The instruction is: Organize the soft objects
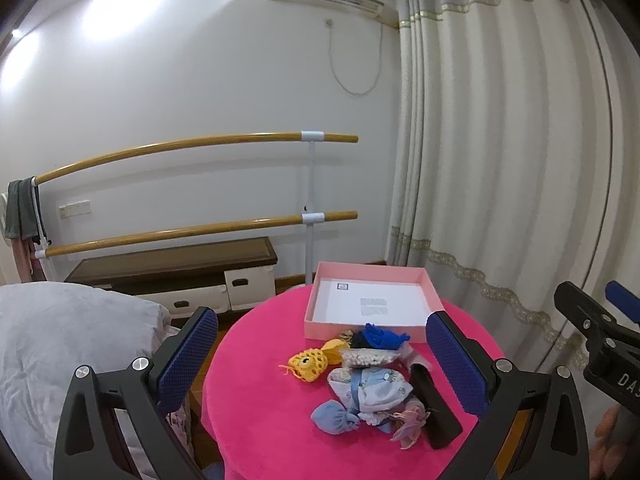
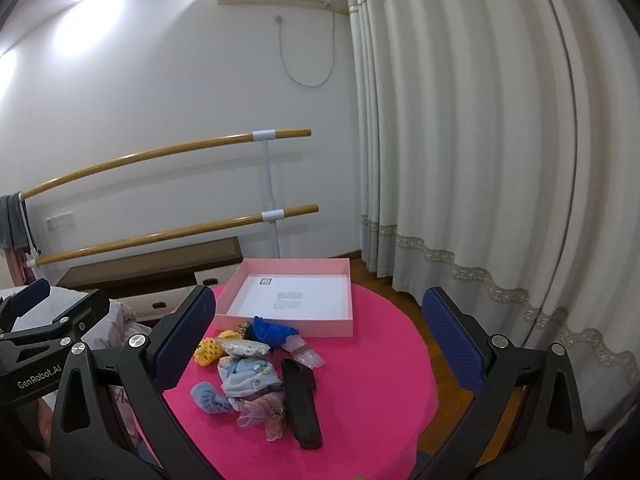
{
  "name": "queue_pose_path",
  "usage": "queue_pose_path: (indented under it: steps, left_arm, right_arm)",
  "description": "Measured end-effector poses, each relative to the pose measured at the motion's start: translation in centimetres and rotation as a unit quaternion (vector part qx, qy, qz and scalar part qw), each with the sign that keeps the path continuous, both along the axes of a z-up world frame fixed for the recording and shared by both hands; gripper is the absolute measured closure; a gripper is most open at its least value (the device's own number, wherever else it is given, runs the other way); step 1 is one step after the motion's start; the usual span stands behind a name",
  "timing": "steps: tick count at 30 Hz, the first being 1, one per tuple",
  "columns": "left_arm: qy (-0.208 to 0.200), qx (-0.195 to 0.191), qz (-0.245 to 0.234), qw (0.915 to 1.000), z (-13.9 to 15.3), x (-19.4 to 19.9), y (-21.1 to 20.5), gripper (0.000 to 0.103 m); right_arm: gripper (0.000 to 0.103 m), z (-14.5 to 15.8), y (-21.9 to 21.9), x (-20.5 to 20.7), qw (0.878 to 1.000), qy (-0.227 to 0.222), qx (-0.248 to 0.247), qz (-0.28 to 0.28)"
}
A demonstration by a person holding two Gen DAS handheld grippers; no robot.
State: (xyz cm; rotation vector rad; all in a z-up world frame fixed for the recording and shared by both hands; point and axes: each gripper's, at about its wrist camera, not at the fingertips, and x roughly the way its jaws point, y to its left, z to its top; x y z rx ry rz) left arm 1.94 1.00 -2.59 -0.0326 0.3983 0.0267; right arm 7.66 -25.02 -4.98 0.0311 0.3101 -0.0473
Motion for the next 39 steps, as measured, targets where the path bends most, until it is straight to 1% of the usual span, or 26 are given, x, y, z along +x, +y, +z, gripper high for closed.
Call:
queue_pose_path:
  steps: [9,16,22,27,33,36,39]
  left_arm:
    - [0.031,-0.001,0.001,0.9995,-1.2,2.4,0.7,0.000]
    - [0.073,0.001,0.003,0.9973,-3.5,5.2,1.5,0.000]
    - [0.127,0.003,0.004,0.9919,-6.6,7.5,1.7,0.000]
    - [0.162,0.000,0.007,0.9868,-9.1,9.1,2.1,0.000]
    - [0.195,0.001,0.007,0.9808,-11.9,11.0,2.3,0.000]
    - [0.206,0.002,0.003,0.9785,-13.3,11.9,2.3,0.000]
    - [0.223,-0.001,-0.003,0.9749,-14.9,13.1,2.3,0.000]
  right_arm:
    - [0.000,-1.4,-0.6,1.7,1.000,0.021,0.007,0.005]
    - [0.000,-4.1,-0.4,4.6,0.998,0.064,0.008,0.010]
    - [0.000,-7.7,-0.6,6.7,0.993,0.114,0.010,0.021]
    - [0.000,-10.2,-1.0,8.0,0.988,0.149,0.015,0.025]
    - [0.000,-13.4,-1.5,9.5,0.980,0.194,0.024,0.036]
    - [0.005,-14.7,-1.5,10.1,0.976,0.213,0.024,0.041]
    - [0.006,-15.7,-1.5,10.5,0.972,0.229,0.022,0.047]
